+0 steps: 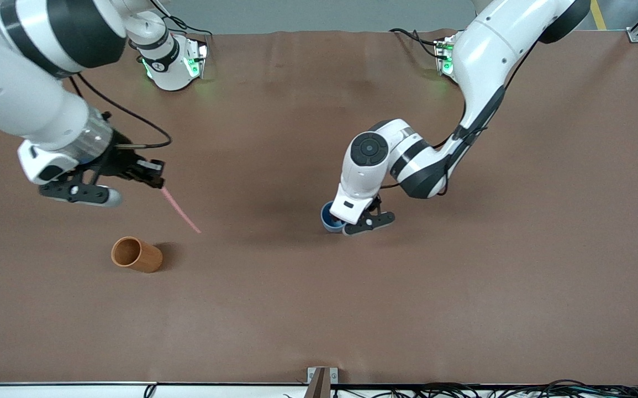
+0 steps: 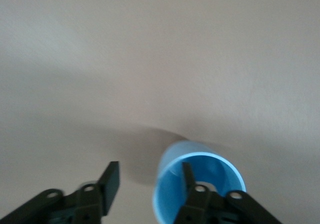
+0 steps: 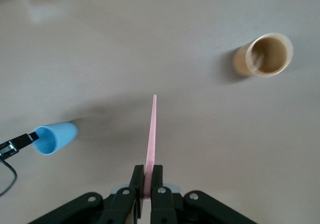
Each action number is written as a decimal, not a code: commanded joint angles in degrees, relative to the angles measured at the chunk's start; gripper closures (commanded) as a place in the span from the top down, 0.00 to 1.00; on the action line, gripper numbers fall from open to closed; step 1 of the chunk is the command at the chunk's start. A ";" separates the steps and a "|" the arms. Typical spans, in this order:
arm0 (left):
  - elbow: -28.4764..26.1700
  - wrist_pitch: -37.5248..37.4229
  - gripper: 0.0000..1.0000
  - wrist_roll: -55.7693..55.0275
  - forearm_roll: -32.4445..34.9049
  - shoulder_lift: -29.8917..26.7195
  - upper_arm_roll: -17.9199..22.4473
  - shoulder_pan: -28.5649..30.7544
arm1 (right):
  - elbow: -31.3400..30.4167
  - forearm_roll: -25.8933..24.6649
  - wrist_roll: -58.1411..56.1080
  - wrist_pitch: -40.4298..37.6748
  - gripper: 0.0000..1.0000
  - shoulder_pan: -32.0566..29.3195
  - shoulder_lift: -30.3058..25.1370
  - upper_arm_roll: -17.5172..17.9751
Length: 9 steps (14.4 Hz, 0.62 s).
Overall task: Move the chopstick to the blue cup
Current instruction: 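Carry the chopstick toward the blue cup while the left gripper releases and withdraws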
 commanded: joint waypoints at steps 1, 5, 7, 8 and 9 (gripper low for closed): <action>-1.06 -7.22 1.00 12.29 -5.93 -9.40 1.13 4.01 | 5.51 2.39 10.78 -1.16 0.03 5.50 4.25 -0.39; -1.33 -15.74 1.00 41.11 -20.71 -20.21 16.23 3.93 | 12.89 8.25 25.98 -0.64 0.01 11.58 11.54 -0.30; -1.15 -19.35 1.00 50.19 -23.36 -23.74 20.20 4.28 | 17.54 9.34 31.45 -0.54 0.01 14.48 15.75 -0.31; -0.98 -21.54 1.00 54.93 -24.94 -25.93 22.40 4.54 | 19.31 9.34 33.39 -0.46 0.01 15.71 17.86 -0.31; -1.06 -23.66 1.00 59.07 -25.74 -28.30 24.24 4.46 | 19.93 9.34 34.19 0.59 0.01 16.51 19.01 -0.31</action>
